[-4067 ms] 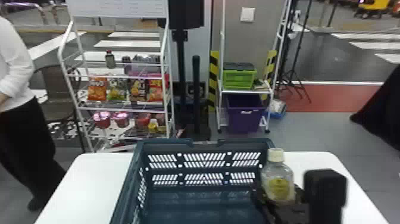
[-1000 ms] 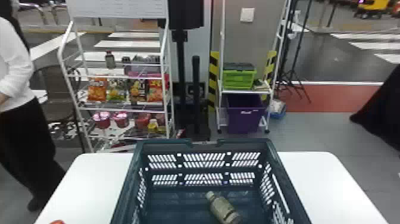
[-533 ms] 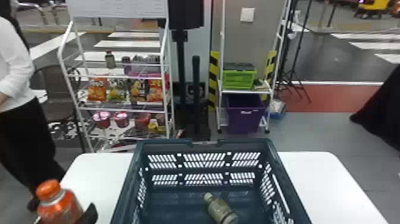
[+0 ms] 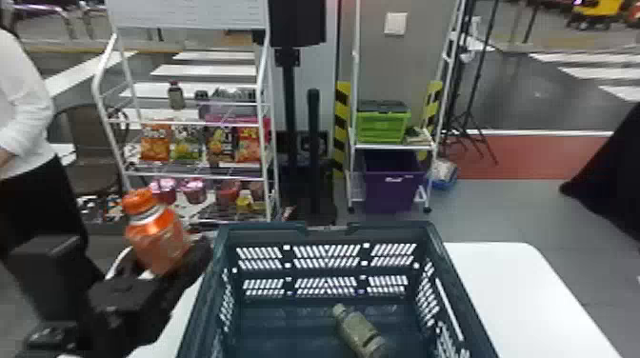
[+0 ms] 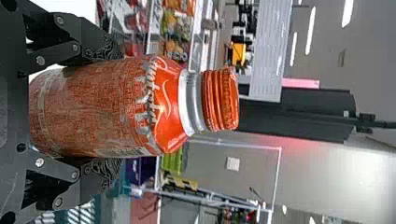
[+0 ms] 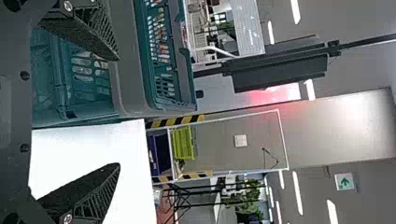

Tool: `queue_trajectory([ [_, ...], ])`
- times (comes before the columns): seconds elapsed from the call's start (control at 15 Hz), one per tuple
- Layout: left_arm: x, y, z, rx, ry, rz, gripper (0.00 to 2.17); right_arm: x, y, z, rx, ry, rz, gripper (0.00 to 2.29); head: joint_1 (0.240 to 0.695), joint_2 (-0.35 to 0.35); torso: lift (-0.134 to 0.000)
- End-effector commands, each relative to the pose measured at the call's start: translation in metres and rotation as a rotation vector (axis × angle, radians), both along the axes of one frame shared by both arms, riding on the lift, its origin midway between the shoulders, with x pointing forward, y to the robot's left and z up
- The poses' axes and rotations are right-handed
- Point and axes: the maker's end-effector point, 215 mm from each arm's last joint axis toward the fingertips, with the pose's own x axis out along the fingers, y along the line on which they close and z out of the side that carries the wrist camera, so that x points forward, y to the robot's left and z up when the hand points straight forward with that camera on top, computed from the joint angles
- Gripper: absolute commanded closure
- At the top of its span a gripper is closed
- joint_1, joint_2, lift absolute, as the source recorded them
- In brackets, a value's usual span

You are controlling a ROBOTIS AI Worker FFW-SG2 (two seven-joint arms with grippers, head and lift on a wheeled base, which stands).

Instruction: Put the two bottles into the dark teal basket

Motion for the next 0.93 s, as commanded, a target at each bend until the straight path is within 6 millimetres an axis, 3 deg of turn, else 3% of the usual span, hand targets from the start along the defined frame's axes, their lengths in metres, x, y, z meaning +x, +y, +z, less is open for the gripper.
queue_trajectory([
  [0.0, 0.028, -0.054, 0.009, -0.008, -0.015, -0.100, 2.15, -0.002, -0.004, -0.009, -0.008, 0.020, -0.005, 0.08, 0.499, 0.000, 0.000],
  [0.13, 0.050, -0.106, -0.001, 0.026, 0.004, -0.196, 2.15, -0.005, -0.008, -0.017, -0.013, 0.036, -0.009, 0.08, 0.499, 0.000, 0.000],
  [0.27, 0.064, -0.145, -0.022, 0.065, 0.061, -0.278, 2.15, -0.009, -0.011, -0.027, -0.018, 0.051, -0.014, 0.08, 0.499, 0.000, 0.000],
  [0.4, 0.070, -0.173, -0.057, 0.130, 0.172, -0.339, 2.15, -0.012, -0.015, -0.033, -0.018, 0.059, -0.019, 0.08, 0.499, 0.000, 0.000],
  [0.53, 0.070, -0.194, -0.079, 0.194, 0.233, -0.395, 2.15, -0.014, -0.017, -0.035, -0.020, 0.062, -0.021, 0.08, 0.499, 0.000, 0.000],
  [0.73, 0.050, -0.197, -0.124, 0.281, 0.465, -0.502, 2.15, -0.017, -0.019, -0.038, -0.013, 0.064, -0.032, 0.08, 0.499, 0.000, 0.000],
  [0.87, 0.030, -0.181, -0.154, 0.376, 0.633, -0.525, 2.15, -0.020, -0.017, -0.038, -0.007, 0.060, -0.036, 0.08, 0.499, 0.000, 0.000],
])
